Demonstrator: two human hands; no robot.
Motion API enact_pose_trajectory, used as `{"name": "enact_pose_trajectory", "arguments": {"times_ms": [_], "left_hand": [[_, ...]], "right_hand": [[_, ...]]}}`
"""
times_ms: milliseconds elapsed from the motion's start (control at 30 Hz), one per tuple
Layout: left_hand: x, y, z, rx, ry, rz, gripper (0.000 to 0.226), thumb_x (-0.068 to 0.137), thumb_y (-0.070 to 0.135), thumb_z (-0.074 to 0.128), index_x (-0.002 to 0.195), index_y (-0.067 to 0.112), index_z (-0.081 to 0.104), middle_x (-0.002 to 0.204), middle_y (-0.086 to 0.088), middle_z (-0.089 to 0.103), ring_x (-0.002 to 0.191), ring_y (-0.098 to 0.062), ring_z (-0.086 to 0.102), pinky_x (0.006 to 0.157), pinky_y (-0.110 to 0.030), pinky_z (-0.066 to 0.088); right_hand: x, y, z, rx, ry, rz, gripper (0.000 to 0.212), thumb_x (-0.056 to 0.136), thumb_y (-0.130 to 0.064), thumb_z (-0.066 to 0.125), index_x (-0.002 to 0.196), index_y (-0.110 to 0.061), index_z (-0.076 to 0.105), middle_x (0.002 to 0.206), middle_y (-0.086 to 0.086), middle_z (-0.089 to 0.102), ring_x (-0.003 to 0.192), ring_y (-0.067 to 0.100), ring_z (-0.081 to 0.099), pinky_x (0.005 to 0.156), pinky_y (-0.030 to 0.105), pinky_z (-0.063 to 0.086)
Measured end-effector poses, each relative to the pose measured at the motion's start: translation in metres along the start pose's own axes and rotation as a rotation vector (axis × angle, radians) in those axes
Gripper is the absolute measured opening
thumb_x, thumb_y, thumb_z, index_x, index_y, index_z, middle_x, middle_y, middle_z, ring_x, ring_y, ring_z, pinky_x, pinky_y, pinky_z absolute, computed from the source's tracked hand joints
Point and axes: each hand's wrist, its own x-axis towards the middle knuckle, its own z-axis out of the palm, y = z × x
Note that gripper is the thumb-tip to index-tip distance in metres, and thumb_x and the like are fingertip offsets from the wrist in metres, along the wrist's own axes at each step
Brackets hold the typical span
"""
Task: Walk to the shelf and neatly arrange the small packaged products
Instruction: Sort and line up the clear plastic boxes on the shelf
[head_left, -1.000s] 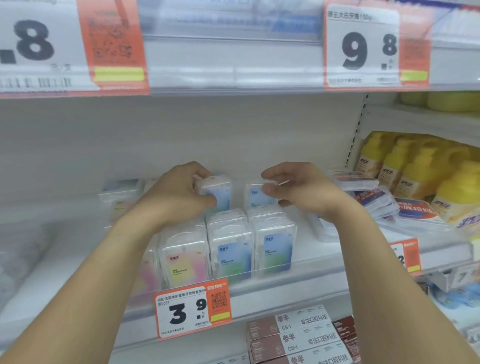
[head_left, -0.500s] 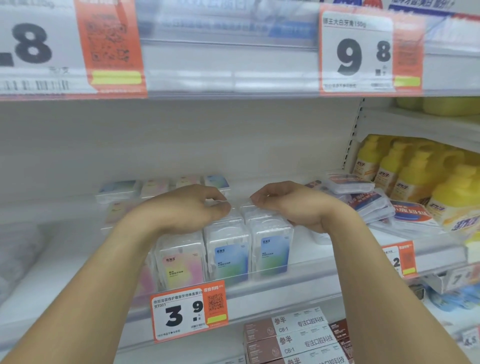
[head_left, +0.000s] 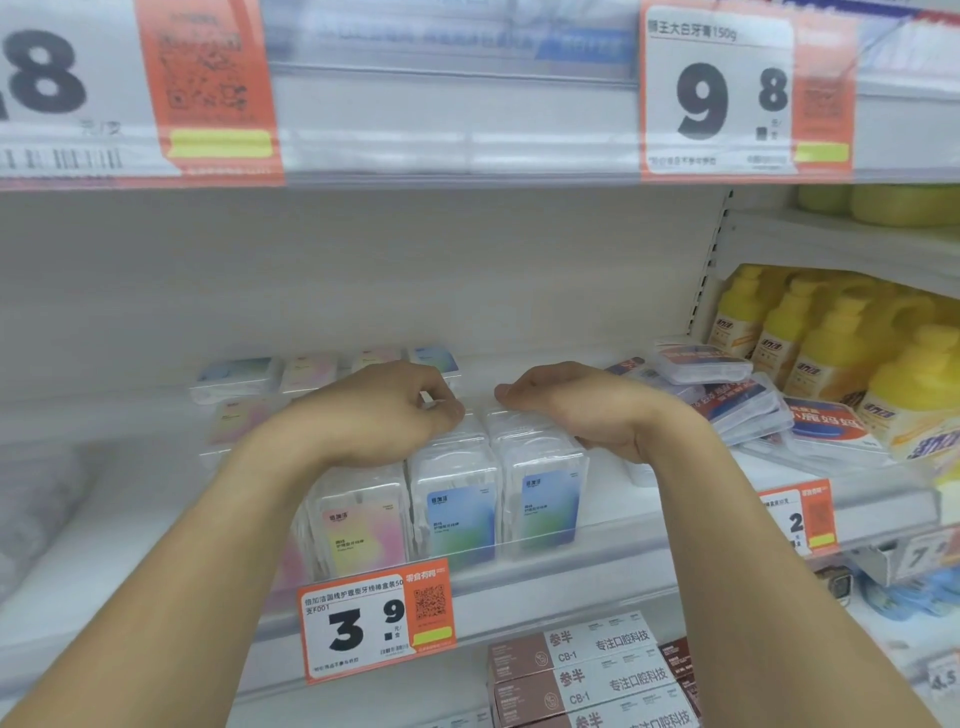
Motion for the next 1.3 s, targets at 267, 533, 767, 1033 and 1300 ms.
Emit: {"name": "enact_pose_trajectory", "arguments": {"times_ms": [267,533,767,1033,1300], "left_hand": [[-0.001,-0.003,-0.002,0.033,0.015,0.013,0.041,0.091,0.06,0.044,0.117,0.033,0.06,0.12,0.007,0.06,0.107,-0.015,0.056,0.097,-0.033,0.045],[-0.022,-0.043,-0.045,-0.175,0.311,0.014,0.02,0.084,0.049,0.058,0.088,0.034,0.071,0.09,0.014,0.072,0.087,-0.008,0.068,0.084,-0.034,0.055],[0.018,-0.122,-0.075,0.02,0.474,-0.231,0.017,0.087,0.022,0.059,0.089,0.011,0.072,0.094,-0.006,0.073,0.087,-0.026,0.068,0.077,-0.034,0.056],[0.053,-0.209,-0.048,-0.192,0.6,-0.323,0.039,0.096,0.028,0.053,0.132,0.017,0.047,0.131,-0.012,0.051,0.116,-0.027,0.052,0.095,-0.031,0.04],[0.08,-0.235,-0.039,-0.156,0.421,-0.557,0.065,0.095,0.052,0.043,0.15,0.02,0.026,0.14,-0.014,0.051,0.124,-0.036,0.05,0.105,-0.038,0.041]], "right_hand": [[0.0,-0.001,-0.002,0.028,-0.018,-0.009,0.048,0.095,-0.061,0.045,0.114,-0.023,0.066,0.11,-0.008,0.068,0.091,0.011,0.062,0.072,0.027,0.046],[0.036,-0.044,-0.016,-0.269,0.282,-0.273,0.028,0.089,-0.048,0.062,0.094,-0.021,0.068,0.093,-0.005,0.067,0.082,0.012,0.062,0.074,0.028,0.048],[0.137,-0.078,0.018,-0.564,-0.051,-0.1,0.048,0.096,-0.033,0.059,0.141,-0.021,0.048,0.131,0.001,0.049,0.106,0.025,0.056,0.088,0.041,0.057],[0.161,-0.07,0.036,-0.426,-0.177,0.054,0.092,0.074,-0.011,0.085,0.147,-0.025,0.032,0.133,0.01,0.048,0.116,0.032,0.053,0.08,0.049,0.06],[0.136,-0.087,0.02,-0.418,-0.159,0.013,0.078,0.061,0.003,0.083,0.124,-0.021,0.044,0.095,0.008,0.059,0.072,0.024,0.054,0.077,0.044,0.061]]}}
